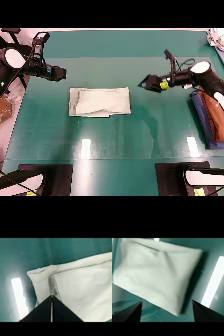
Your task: Fold the shirts.
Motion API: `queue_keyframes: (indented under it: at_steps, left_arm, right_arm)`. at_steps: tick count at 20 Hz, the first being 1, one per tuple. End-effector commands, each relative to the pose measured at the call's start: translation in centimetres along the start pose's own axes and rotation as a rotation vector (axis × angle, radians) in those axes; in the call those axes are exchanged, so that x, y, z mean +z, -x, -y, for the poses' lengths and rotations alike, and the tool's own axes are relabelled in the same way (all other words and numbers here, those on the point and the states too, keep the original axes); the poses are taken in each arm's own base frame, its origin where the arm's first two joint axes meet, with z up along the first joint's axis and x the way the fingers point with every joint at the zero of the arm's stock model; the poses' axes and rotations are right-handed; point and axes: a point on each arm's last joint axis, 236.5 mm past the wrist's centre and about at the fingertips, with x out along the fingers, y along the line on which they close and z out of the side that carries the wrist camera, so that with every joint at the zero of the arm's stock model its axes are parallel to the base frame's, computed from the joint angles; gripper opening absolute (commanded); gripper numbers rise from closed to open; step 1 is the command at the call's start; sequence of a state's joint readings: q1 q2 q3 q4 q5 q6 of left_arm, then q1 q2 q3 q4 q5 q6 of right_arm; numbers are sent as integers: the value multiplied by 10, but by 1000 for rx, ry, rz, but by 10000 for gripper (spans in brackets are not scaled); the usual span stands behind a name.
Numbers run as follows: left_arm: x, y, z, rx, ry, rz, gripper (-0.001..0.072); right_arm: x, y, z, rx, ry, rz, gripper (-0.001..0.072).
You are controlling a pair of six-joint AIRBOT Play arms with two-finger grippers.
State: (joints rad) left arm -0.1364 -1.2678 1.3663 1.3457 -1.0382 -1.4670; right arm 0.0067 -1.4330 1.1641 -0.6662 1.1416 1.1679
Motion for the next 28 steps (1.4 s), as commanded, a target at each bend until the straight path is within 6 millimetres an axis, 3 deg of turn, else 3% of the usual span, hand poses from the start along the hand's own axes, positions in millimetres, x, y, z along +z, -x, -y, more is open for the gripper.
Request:
queue_keyframes:
  at_steps: [1, 5, 9, 15, 16, 18, 20, 23, 26, 28]
  left_arm:
    - [-1, 1, 5, -20, 10, -5, 23]
    - [-11, 1, 7, -27, 11, -46, 24]
    - [-14, 4, 16, -63, 27, -60, 24]
    - [-14, 12, 24, -92, 36, -57, 24]
    - [-14, 14, 25, -93, 35, -53, 24]
    - [-15, 19, 26, -95, 32, -53, 24]
    - [-17, 23, 28, -99, 30, -62, 24]
    - [-23, 29, 30, -104, 27, -79, 24]
    - [-28, 32, 38, -136, 37, -101, 23]
    - [-31, 34, 48, -179, 52, -119, 24]
  right_arm:
    - [-36, -18, 50, -45, -60, -90, 702]
    - [-43, -62, 61, -24, -73, -181, 702]
    - [-29, -106, 24, 83, -36, -204, 701]
    - [-30, -154, -38, 192, 29, -250, 671]
    - [-30, -157, -46, 197, 42, -254, 572]
    - [-28, -157, -62, 217, 80, -258, 54]
    - [-17, -146, -85, 242, 135, -233, 17]
    - [27, -103, -130, 270, 194, -113, 16]
    - [97, -26, -170, 284, 204, 113, 16]
    - [143, 32, -179, 280, 182, 279, 16]
